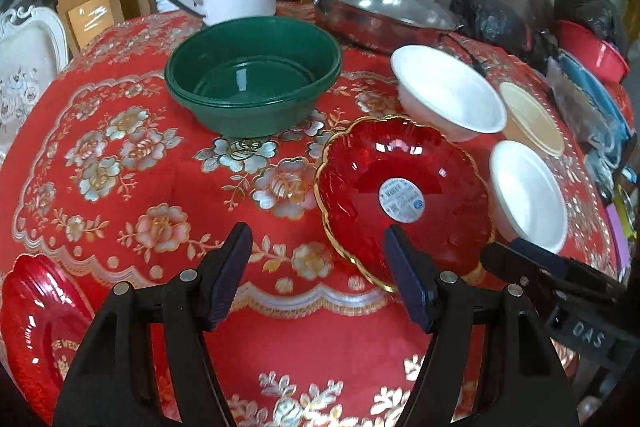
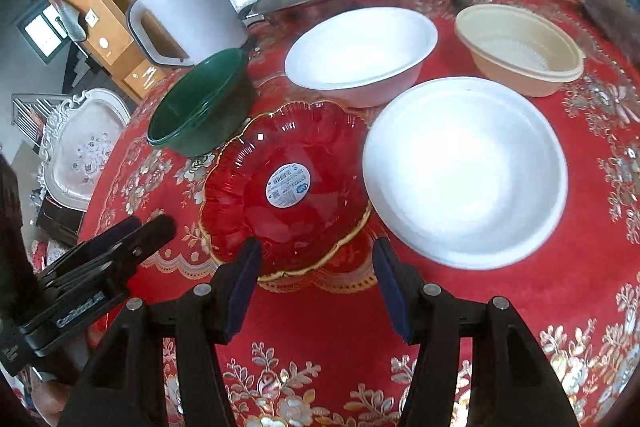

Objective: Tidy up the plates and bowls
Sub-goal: 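Move both tools to the small gold-rimmed red plate and grip its rim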

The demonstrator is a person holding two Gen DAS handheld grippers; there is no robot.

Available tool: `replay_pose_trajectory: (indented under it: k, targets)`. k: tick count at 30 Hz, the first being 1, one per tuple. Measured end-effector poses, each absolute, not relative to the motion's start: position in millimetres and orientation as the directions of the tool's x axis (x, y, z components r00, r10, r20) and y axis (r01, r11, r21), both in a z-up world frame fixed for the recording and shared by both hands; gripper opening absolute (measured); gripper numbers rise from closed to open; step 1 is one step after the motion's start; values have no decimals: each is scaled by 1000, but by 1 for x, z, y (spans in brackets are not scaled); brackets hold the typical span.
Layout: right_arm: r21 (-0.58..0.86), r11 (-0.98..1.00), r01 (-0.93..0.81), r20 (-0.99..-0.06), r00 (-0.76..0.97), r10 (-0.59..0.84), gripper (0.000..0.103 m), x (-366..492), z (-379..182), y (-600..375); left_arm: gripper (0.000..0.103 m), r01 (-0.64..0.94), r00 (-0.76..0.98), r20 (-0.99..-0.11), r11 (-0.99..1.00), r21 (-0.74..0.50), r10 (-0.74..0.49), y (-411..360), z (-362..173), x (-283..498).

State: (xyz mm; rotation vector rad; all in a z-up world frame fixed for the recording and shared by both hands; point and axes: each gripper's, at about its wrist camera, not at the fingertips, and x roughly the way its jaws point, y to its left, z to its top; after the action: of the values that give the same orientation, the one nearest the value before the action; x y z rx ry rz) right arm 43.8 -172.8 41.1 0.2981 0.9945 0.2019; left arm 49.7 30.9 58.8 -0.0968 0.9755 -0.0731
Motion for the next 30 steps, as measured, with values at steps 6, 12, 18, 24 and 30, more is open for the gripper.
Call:
replay_pose_trajectory:
  k: [6,12,18,24,30]
  targets:
    - [371,929,7,-806,500,318,58,59,31,-180,69,-34,516,-854,994,-100,-68,31,41,75]
    - [376,926,21,-812,489,319,57,75,24,-188,69,-55,479,-876,994,-97,-60,26,27,92]
    - [337,941,-11,-823,482,300,57,89,25,-187,69,-52,475,-879,997,-63,-31,20,22,104]
    - [275,959,-64,-825,496,270,37,95,25,-178,69,-22,459,-888,999,-44,-29,11,16,110]
    - [255,962,-95,-819,507,267,20,97,22,-177,55,-25,479,-878,999,-40,-23,7,15,109]
